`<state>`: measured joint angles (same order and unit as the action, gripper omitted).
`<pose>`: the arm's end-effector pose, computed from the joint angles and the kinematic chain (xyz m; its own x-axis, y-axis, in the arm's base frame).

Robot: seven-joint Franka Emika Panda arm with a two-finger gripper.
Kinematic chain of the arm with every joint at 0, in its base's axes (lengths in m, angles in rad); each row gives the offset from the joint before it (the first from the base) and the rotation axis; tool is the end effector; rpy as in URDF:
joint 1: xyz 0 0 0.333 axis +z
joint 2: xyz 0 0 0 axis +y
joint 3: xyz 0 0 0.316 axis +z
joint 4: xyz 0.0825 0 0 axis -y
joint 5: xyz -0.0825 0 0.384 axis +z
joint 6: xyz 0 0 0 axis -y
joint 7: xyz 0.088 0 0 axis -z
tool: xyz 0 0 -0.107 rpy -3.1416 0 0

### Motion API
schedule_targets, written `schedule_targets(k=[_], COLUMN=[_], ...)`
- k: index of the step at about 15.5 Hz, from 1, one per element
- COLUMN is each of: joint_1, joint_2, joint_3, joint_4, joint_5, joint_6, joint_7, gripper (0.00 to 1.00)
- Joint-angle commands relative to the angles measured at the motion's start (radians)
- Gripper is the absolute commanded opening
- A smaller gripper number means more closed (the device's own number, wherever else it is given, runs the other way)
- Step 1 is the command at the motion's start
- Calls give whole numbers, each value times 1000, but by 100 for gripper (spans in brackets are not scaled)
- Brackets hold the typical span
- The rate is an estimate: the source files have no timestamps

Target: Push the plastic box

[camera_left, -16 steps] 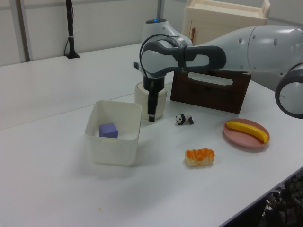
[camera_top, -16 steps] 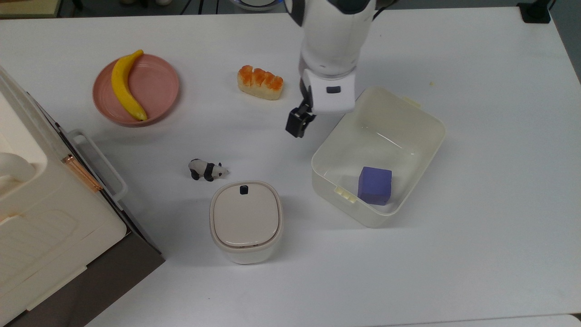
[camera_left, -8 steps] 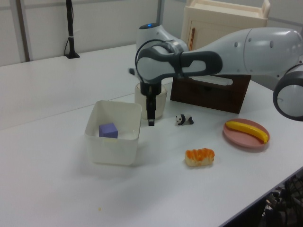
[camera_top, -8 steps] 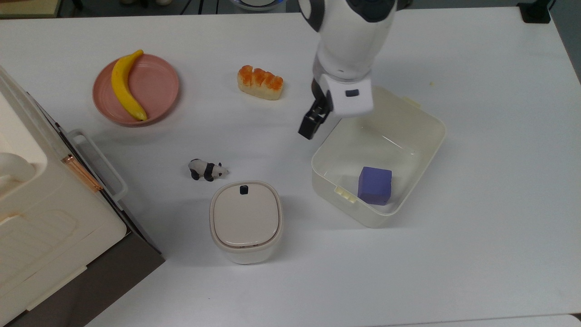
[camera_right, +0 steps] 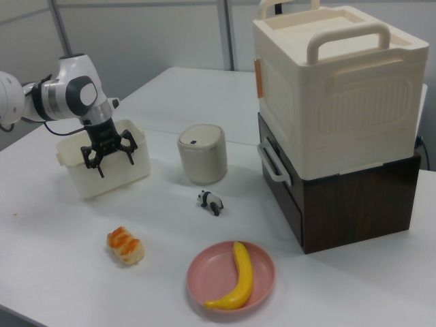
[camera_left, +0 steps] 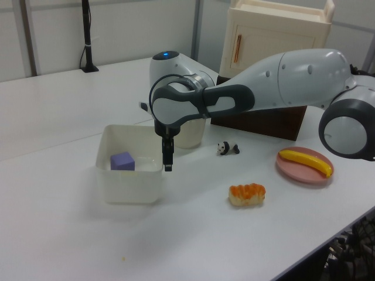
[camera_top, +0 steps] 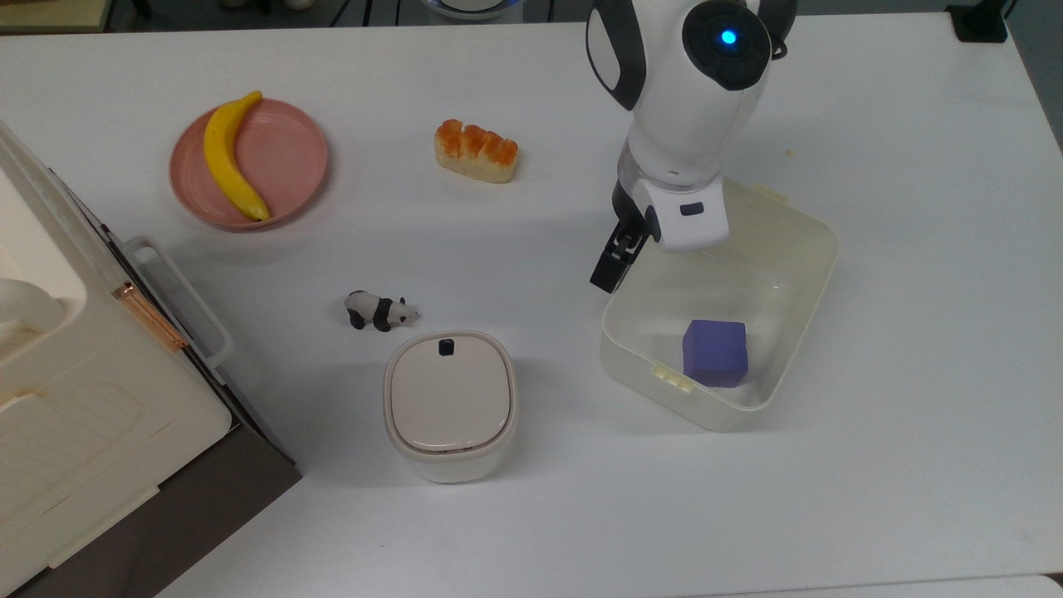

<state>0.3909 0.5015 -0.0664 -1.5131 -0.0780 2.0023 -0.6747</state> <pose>0.6563 0.2231 0.3729 0.5069 0.8588 -0.0744 0.8617 -0.5024 0.0713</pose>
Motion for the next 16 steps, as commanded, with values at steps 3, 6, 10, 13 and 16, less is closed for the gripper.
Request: schedule_targets(k=[3, 6, 10, 13, 16], joint_1=[30, -12, -93, -162, -269], joint_2=[-12, -87, -179, -237, -285], joint_3=[-29, -32, -18, 2, 62], joint_4=[14, -12, -12, -13, -15], joint_5=[-11, 18, 47, 44, 43], joint_6=[32, -22, -157, -223, -279], joint_7=[41, 65, 294, 478, 578], gripper=[100, 100, 100, 100, 100])
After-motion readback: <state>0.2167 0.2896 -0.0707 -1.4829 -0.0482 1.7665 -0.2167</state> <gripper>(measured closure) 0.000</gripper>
